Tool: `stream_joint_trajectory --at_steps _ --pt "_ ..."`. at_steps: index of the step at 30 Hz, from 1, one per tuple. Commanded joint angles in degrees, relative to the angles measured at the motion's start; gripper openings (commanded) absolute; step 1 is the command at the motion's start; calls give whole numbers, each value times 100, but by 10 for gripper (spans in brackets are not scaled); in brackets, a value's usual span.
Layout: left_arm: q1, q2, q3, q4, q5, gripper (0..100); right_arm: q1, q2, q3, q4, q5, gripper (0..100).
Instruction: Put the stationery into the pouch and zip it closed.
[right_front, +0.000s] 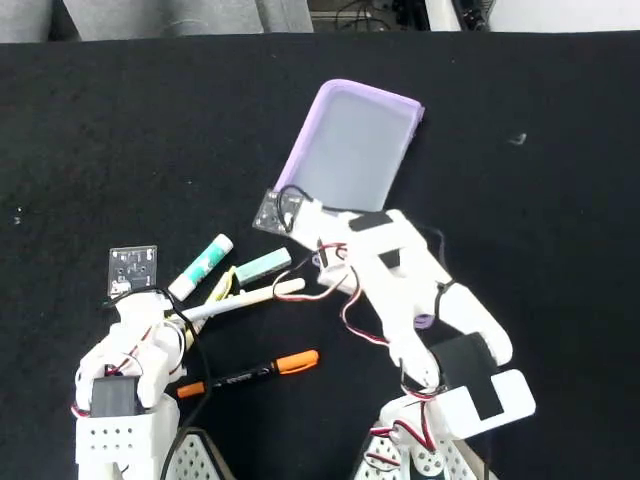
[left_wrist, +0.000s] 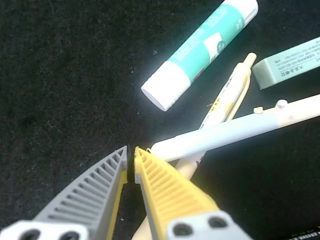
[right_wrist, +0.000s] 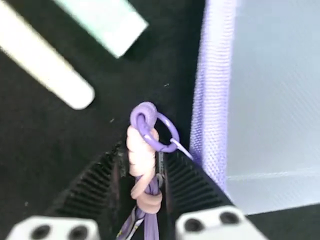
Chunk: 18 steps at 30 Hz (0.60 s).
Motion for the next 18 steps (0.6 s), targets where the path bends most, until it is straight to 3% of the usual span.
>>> stream_joint_trajectory --at_steps 1,11,18 --pt "-31 -35 136 18 -26 36 18 -198 -602 -26 -589 11" --pt "-31 -35 136 18 -26 36 -536 -1068 -2185 1248 -1301 11" --pt "-31 -35 136 18 -26 36 -545 -1341 -3143 1662 -1969 11"
